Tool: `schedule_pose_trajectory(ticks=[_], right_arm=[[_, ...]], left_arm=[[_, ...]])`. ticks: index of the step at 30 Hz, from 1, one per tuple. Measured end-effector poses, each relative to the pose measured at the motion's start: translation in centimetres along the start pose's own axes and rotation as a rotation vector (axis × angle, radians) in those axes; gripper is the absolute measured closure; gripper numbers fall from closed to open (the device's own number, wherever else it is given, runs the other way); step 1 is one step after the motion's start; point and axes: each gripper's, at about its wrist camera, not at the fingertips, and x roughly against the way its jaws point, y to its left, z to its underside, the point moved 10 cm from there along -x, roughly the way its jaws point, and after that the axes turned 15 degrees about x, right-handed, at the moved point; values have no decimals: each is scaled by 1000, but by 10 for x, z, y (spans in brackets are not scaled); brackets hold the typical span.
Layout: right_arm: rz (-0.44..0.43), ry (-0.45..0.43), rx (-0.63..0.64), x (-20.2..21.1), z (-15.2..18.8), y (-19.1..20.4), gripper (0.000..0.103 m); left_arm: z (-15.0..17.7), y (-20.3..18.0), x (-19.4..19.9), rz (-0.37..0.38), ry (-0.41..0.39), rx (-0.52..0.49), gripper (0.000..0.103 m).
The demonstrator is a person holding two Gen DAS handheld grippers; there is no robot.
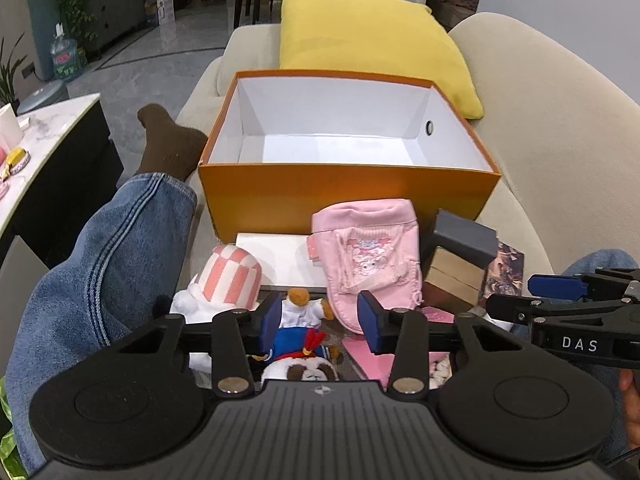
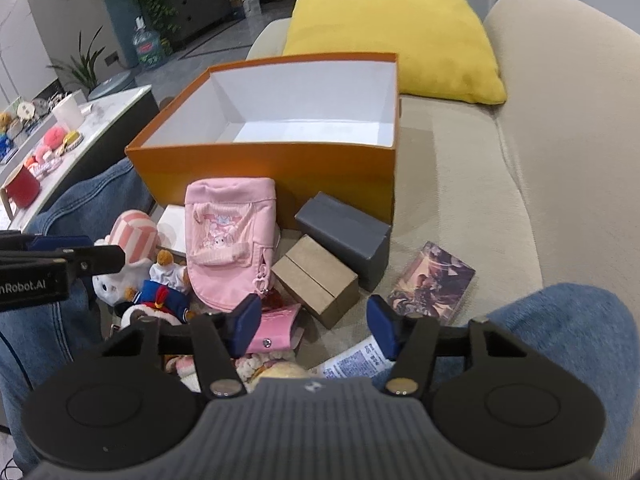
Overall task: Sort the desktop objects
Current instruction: 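Grasp the striped-hat white plush with the left tool while the right tool grasps the pink bag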
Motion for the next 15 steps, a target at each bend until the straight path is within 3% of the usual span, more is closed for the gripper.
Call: schedule_pose_trajectory(ticks=[7,15], right_arm=[[-81,11,73,-24,-18,23,45],[-137,35,136,-63,-45,40,45]], left_arm=[[-11,22,-9,-39,5,34,56],[-17,57,-28,-134,40,27,45]])
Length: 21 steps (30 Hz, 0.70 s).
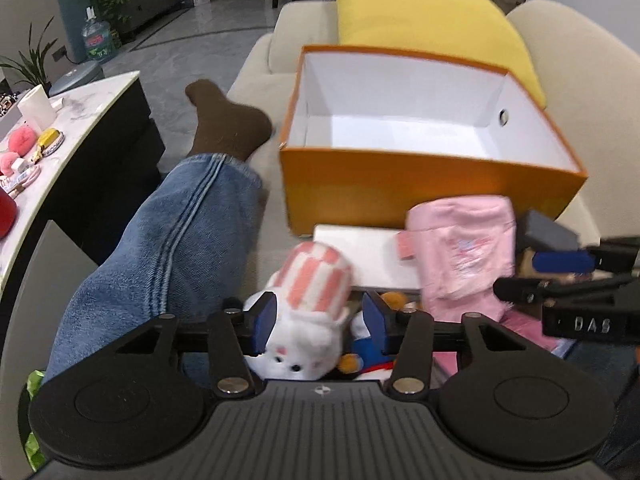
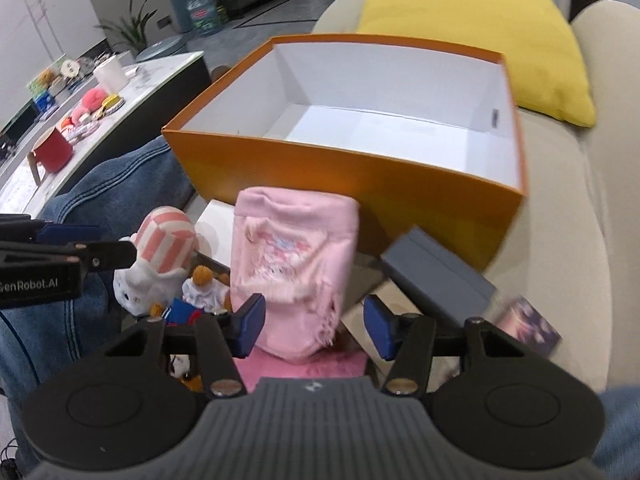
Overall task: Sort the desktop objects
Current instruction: 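Grasp the striped-hat white plush with the left tool while the right tool grasps the pink bag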
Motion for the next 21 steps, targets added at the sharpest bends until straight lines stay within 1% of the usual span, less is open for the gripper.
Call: schedule_pose_trajectory(ticks=[4,7,8,9,10,11,13,16,18,20,21], right_arm=[[-20,27,11,-18,-7,1,46],[-24,26,16,-24,-12,1,45],[-20,27,24,-26,-13,2,44],[-12,32,31,-29,-13,1,43],[-3,39,31,-33,-13,-2,40],[-2,44,24,-36,-12,-5,40],[-23,53,-8,-42,-12,-10,39],[-67,61,-54,-49,-12,-13,39],[-79,54,-64,-52,-14,-12,39],[-82,45,-53,-52,-16,-10,42],[-98,41,-60,-52,-16,-9,49]], left_arm=[[2,11,-17,-26,39,-27,44],[2,14,-28,-25,60,-41,44],[3,14,-31,-18,67,-52,43],[4,13,-34,-15,74,-66,39],[4,12,-36,-17,75,-78,37],[5,11,-38,-21,74,-92,35],[5,11,-44,-27,79,-110,34],[7,7,-52,-2,103,-114,32],[7,7,-58,-10,103,-115,30],[6,6,-60,-12,104,-109,29],[5,7,-59,-12,103,-108,31]])
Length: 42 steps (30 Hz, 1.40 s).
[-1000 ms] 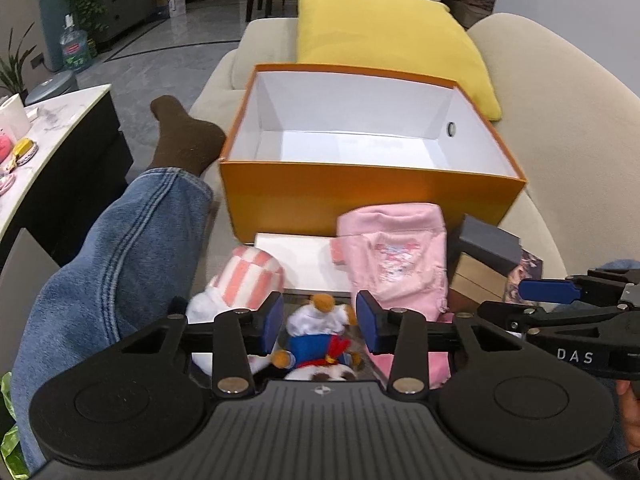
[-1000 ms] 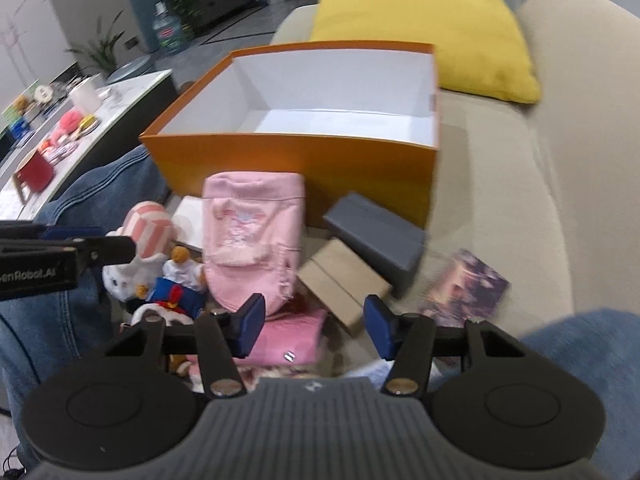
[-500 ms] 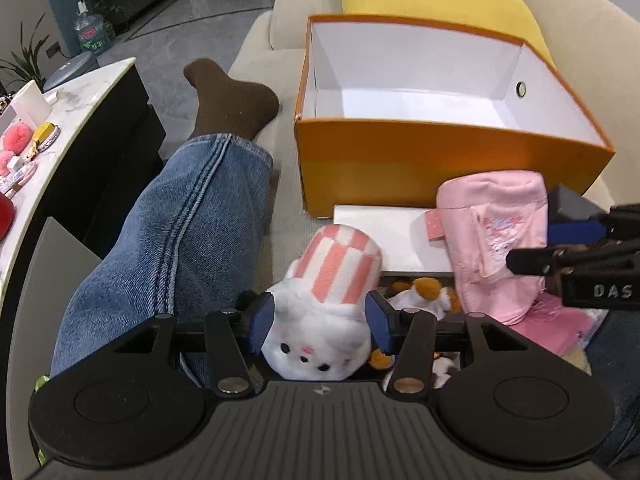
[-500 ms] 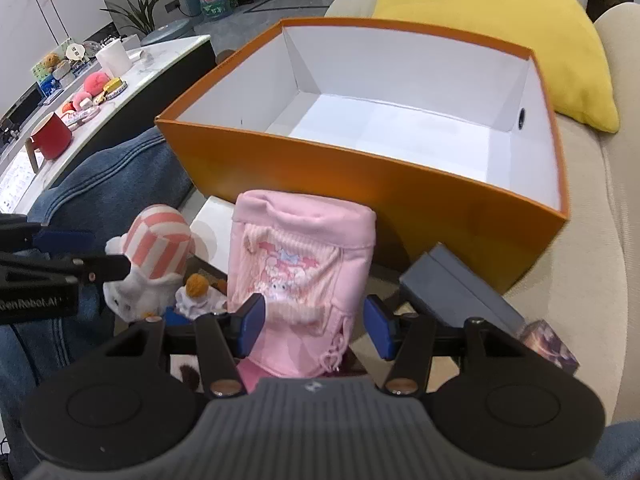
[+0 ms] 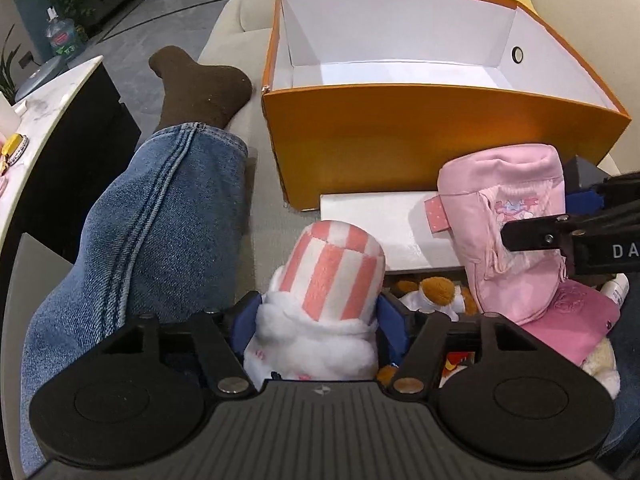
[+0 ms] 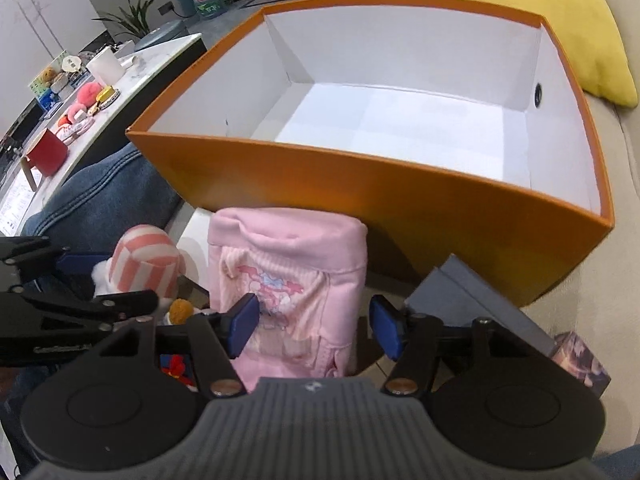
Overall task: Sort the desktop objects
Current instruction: 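Grasp the striped-hat white plush with the left tool while the right tool grasps the pink bag, then carry both toys into the orange box and open both tools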
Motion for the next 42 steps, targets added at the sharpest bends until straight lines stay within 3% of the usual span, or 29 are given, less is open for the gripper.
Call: schedule_pose_trajectory(ticks=[10,17,22,29,34,38,42], right_arm=[[12,-64,17,24,-2,8,78],[-11,-142,30,60,-10,16,81],[-21,-211,57,99,-31,17,81],[49,-309,58,149,-83,-18,81],[127,-300,39,148,-114,-54,81],[203,-222,43,117,-123,-84,81],[210,-118,12,71,-122,-111,81]], left_arm=[[0,7,22,31,-57,78,40],[-15,4,68,81,-155,117,41],[-49,-10,110,149,-233,92,41],[-126,-43,138,244,-277,54,41],[-173,-64,108,235,-222,33,41],[-188,-73,53,162,-128,6,41],[-192,-79,-2,106,-31,-6,41]])
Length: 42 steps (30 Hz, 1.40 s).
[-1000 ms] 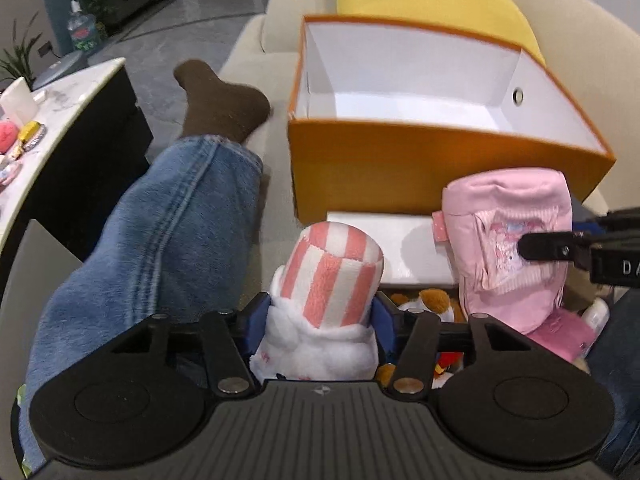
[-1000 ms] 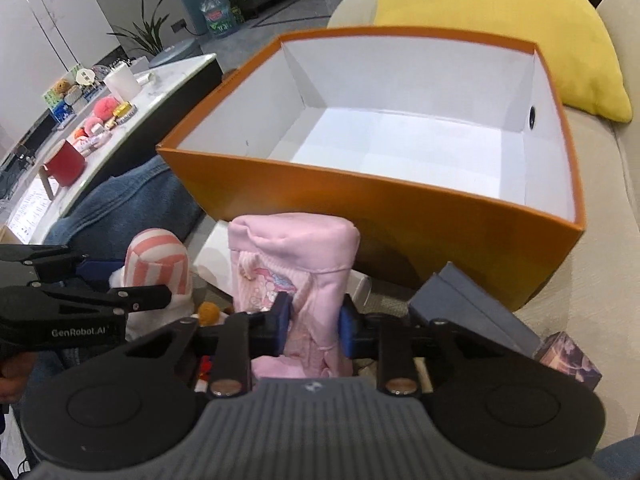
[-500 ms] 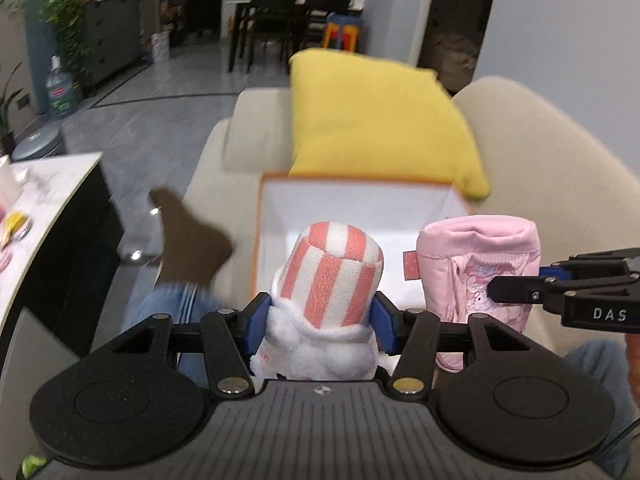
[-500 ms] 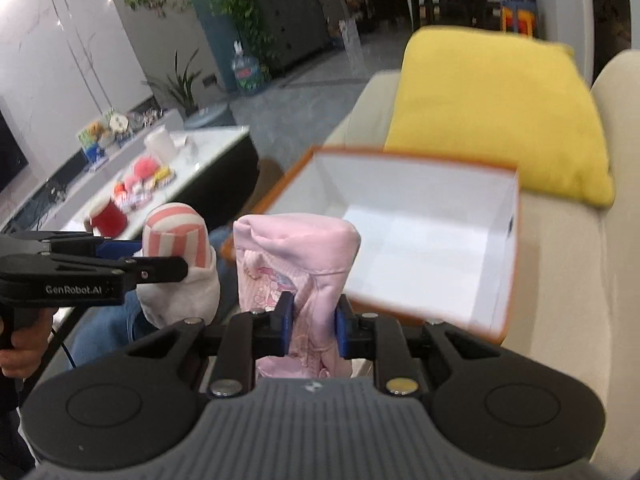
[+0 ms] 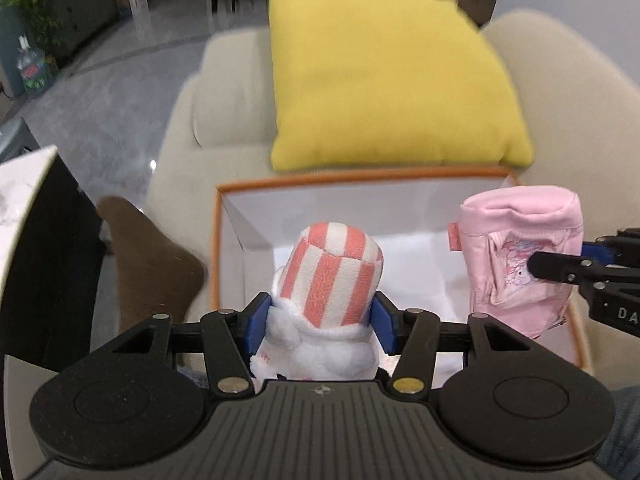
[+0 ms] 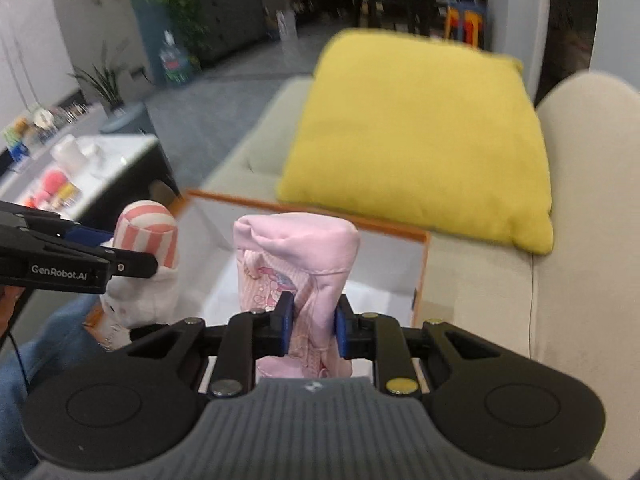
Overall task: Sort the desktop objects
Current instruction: 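Carry both toys into the orange box and open both tools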
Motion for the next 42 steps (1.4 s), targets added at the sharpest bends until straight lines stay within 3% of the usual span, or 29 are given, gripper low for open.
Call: schedule_pose_trajectory(ticks=[7,15,20,27,36,37,39,42], right_arm=[[-10,128,4,-58,15,-10,81],[75,221,45,-88,12,-21,80],[143,254,97,-96,8,-22,78],[165,291,148,-110,0,-19,73],[133,349,121,-110,-3,-23,72],[130,356,119,-112,-4,-23,72],[127,364,113,-114,-4,-22,72],[128,365,111,-116,-5,-21,71]], left_arm=[[-4,4,-62,-110,57,-46,41],[-14,2,-100,-195,50,-102,40],[-23,1,-113,-216,47,-112,37],[-17,-3,-124,-279,18,-200,33],[-19,-9,-97,-229,-68,-227,33],[-19,-10,-94,-225,-69,-232,34],[-21,-5,-91,-214,-58,-240,49],[-16,-4,-86,-187,-46,-259,61]])
